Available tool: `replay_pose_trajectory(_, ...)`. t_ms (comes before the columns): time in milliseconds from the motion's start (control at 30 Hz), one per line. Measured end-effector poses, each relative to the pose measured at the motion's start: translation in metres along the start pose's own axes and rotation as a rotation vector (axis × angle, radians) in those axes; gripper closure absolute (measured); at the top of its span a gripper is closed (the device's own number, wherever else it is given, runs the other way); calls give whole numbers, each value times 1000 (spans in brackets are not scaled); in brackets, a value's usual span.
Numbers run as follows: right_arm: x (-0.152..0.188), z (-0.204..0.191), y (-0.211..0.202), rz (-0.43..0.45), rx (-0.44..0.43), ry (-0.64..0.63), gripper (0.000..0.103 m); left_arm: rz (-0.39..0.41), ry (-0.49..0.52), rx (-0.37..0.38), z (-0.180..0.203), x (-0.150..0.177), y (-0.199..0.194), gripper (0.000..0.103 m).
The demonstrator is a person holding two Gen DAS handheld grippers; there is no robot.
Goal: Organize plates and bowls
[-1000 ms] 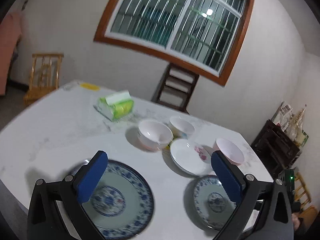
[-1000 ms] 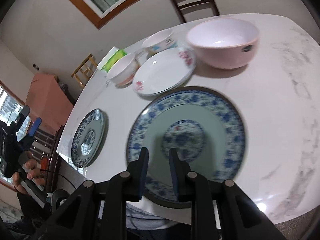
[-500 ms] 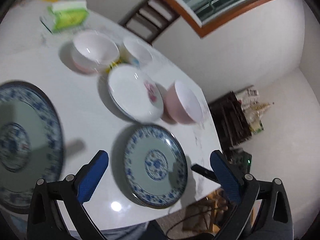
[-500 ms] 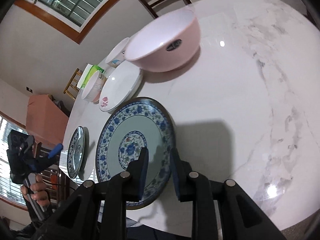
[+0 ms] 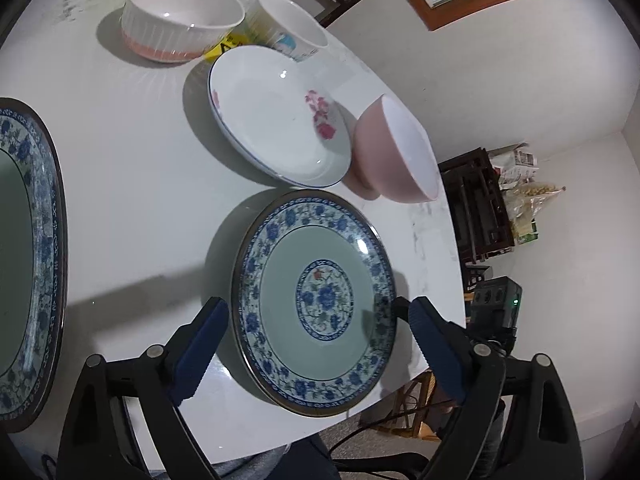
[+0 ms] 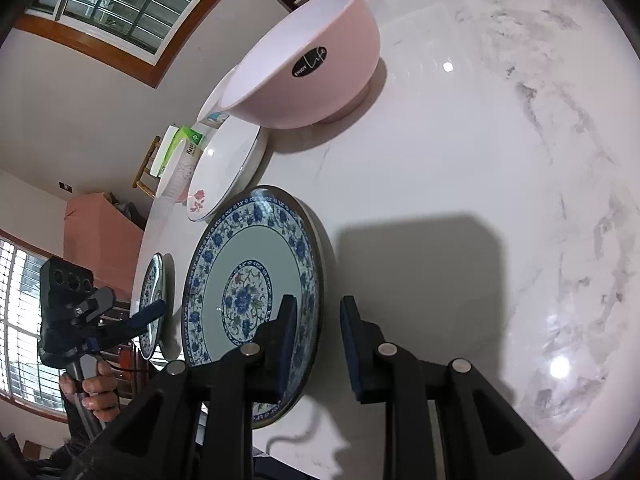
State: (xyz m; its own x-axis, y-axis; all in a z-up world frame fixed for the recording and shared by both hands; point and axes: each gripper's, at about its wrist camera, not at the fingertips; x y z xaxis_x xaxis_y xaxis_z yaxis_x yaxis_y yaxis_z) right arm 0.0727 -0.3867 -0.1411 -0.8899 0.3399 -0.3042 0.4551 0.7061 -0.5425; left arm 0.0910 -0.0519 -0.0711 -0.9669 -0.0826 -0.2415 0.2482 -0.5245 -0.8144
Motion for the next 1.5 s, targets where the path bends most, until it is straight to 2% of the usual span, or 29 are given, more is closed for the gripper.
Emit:
replay_pose_trajectory(67,0,0,2,-4,-7,-1,79,-15,6,-8,0,0,4,26)
replay_pose_trajectory(133,0,0,3,-6,-8,-3,79,-26,17,-23,-1,1,8,30)
replay_pose_trajectory(433,1,-1,8,-17,-11,-34,79,-53,29,-59,-4,1,26,36)
replay_pose_trajectory(633,2,-6,13,-19,-2,-62,80,-64,38,-81,-6,3,35,56)
replay_pose_trajectory(733,4,-7,14,-8,9,-66,82,-42,56,-103,-6,4,34,61)
replay_pose_trajectory(800,6,-7,14,3,16,-64,87,-34,64,-126,-7,4,33,68)
replay_pose_trajectory(867,8,-7,13,14,39,-70,90,-23,84,-159,-6,5,33,78)
replay_pose_trajectory(967,12,-9,13,29,58,-70,90,-7,93,-190,-8,7,34,89)
replay_pose_trajectory(1033,13,-9,13,35,64,-65,90,-5,84,-187,-11,7,33,92)
replay_pose_trajectory(1500,13,-41,18,42,77,-102,90,37,82,-180,-24,7,9,92)
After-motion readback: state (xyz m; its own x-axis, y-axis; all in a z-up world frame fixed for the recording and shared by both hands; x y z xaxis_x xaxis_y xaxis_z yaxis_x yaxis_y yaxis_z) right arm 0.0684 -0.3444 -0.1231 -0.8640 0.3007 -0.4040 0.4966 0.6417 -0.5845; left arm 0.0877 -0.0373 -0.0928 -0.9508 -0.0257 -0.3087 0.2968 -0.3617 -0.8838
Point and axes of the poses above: each gripper's, at about its wrist camera, not at the fingertips, and y roughly the way its jaws point, z to its right, x to its underside, and after that the axes turned 14 degrees about -x, right-handed
